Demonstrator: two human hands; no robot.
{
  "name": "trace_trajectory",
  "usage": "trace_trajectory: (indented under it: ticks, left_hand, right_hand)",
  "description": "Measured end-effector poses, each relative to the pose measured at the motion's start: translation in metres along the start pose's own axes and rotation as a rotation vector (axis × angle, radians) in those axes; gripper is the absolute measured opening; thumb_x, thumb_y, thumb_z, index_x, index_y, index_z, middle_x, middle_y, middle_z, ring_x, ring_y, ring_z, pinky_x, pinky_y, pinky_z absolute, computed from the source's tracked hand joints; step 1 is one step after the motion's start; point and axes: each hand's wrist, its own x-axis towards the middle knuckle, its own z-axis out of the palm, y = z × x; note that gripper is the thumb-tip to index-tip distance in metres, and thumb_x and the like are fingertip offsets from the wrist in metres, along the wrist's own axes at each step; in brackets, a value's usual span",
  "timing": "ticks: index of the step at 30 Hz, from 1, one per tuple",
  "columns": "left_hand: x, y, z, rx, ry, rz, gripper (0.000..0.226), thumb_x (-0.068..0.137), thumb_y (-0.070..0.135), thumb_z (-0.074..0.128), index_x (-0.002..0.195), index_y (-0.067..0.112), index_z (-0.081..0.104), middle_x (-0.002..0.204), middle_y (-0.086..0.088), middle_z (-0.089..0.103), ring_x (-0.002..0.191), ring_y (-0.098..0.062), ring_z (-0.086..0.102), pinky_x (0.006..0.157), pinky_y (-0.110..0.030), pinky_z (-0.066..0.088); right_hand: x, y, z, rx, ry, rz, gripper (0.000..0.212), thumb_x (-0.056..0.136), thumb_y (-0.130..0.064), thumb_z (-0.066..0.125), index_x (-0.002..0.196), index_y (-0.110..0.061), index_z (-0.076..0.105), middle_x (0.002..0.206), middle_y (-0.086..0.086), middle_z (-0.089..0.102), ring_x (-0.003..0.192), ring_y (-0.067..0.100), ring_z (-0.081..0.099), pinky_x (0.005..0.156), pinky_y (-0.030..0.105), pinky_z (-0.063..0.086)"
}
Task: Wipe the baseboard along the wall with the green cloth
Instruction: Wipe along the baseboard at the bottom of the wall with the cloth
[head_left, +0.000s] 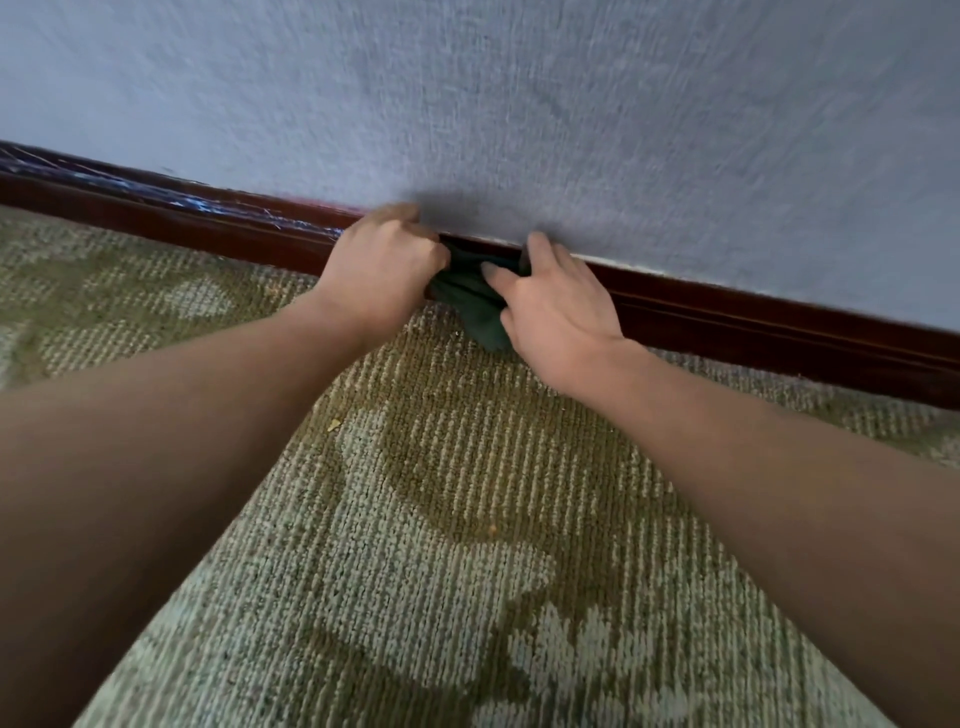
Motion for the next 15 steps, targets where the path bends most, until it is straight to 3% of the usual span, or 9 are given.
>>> trace_trajectory:
  ticks: [6,10,15]
  left_hand:
    - [-0.003,-0.006,0.004,-0.013,0.011,-0.039,0.022,0.081,-0.003,0.055,0.097,0.002,0.07,0.091,-0.012,0.067,0.093,-0.027,0.047,0.078,-0.037,0.043]
    - [-0.008,-0.002,0.004,0.011,-0.061,-0.046,0.024,0.084,0.004,0.053,0.104,0.005,0.067,0.103,-0.009,0.065,0.104,-0.026,0.049,0.089,-0.037,0.044]
    - [-0.029,0.008,0.006,0.08,-0.161,0.088,0.025,0.087,0.01,0.052,0.108,0.016,0.064,0.108,0.002,0.065,0.108,-0.017,0.048,0.099,-0.026,0.033]
  right_hand:
    - [0.008,-0.008,0.003,0.01,-0.017,-0.005,0.049,0.092,-0.012,0.048,0.139,-0.021,0.036,0.128,0.013,0.034,0.116,0.029,0.036,0.095,0.036,0.034]
    - [0.003,-0.012,0.003,0.005,-0.031,0.002,0.048,0.091,-0.015,0.05,0.138,-0.02,0.038,0.127,0.014,0.036,0.115,0.028,0.038,0.094,0.036,0.036]
    - [-0.018,-0.016,0.008,-0.044,-0.092,-0.087,0.048,0.091,-0.012,0.05,0.137,-0.016,0.039,0.122,0.013,0.037,0.11,0.027,0.04,0.092,0.036,0.036]
